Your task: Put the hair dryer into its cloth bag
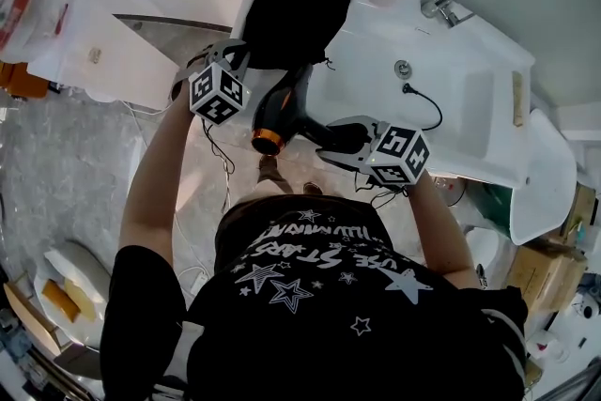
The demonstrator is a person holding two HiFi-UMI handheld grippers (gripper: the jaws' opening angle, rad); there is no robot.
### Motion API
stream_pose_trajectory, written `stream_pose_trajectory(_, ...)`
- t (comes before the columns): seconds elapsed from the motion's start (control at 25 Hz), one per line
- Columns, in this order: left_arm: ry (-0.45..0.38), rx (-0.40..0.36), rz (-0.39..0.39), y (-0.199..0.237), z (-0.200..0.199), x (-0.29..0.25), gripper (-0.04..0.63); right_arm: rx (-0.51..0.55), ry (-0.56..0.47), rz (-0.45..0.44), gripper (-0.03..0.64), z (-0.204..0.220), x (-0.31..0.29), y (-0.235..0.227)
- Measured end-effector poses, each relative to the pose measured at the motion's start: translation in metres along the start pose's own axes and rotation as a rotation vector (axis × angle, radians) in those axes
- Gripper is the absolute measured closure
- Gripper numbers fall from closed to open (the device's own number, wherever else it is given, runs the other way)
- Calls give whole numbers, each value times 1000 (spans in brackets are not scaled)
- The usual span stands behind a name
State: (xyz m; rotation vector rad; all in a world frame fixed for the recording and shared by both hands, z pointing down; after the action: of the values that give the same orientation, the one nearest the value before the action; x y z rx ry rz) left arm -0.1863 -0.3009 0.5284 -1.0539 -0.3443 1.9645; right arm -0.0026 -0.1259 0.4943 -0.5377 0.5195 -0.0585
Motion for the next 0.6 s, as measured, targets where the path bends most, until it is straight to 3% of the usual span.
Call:
stream_pose_trajectory(0.36,-39,50,56,8,-10,1,574,50,18,8,422,-21,-10,-30)
stream_pose_trajectory(0.6,-62,64,69,17,-11,1,574,99,54,123,422,-32,-18,-59)
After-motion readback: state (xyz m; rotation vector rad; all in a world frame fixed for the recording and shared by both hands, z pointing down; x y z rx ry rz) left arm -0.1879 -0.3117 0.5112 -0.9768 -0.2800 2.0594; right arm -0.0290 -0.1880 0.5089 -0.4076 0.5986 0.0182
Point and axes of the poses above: the fingertips, and each gripper's own axes: x backward along the fingers, y to its left, z out of its underside, the point moved 3 cm from there along x, backward along the fingers, and after that the axes turned 11 degrees about -z, right-handed, at the moved point
